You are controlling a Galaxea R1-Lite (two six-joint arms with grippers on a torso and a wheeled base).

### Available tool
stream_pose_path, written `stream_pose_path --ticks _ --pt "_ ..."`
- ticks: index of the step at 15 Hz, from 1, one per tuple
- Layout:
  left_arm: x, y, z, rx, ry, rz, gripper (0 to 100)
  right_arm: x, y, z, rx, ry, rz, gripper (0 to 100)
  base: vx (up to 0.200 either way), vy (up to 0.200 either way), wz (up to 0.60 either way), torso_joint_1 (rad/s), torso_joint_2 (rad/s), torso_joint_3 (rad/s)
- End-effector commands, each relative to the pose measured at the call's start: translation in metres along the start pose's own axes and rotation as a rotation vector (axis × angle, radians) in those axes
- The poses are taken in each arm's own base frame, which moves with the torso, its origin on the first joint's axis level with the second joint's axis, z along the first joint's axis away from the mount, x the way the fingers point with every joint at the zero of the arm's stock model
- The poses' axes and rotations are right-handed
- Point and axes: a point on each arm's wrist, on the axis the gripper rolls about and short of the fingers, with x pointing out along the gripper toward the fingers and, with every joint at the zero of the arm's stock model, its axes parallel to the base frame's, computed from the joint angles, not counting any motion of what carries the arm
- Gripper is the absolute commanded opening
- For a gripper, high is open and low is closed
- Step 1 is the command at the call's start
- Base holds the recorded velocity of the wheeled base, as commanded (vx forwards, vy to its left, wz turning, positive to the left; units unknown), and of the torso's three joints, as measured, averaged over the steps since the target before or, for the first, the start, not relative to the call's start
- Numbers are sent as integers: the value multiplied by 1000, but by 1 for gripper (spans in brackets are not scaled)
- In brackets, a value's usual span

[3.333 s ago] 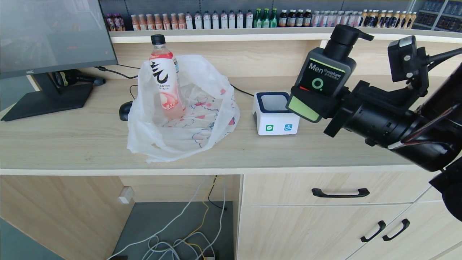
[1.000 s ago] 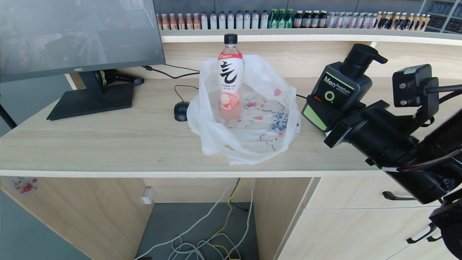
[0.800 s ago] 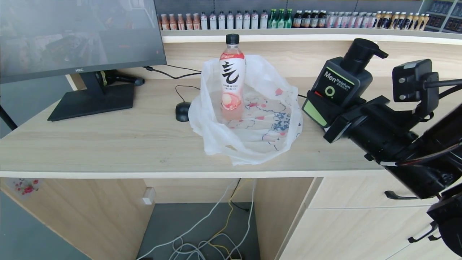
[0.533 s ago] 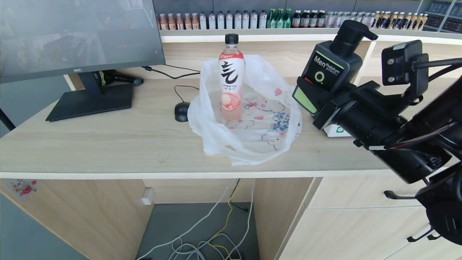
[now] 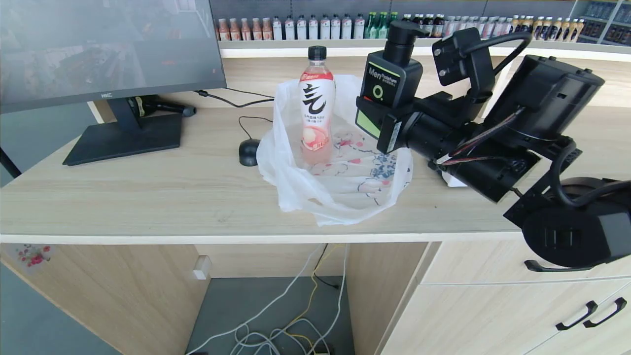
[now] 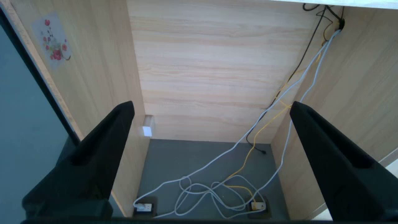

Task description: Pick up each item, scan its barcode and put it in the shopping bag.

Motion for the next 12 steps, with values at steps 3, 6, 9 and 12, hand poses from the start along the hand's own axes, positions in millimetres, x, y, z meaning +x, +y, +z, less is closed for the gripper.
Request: stream_pose_path --ticks 3,6,9,12 --pt "0 0 0 0 -1 0 100 35 2 -24 -1 38 -1 0 0 0 0 0 0 0" --pt "0 0 0 0 -1 0 100 46 2 -37 -2 61 -1 0 0 0 0 0 0 0" --pt "0 0 0 0 -1 0 100 51 5 -54 3 100 9 0 0 0 0 0 0 0" --pt "0 0 0 0 -1 0 100 59 6 -63 23 117 8 0 0 0 0 0 0 0"
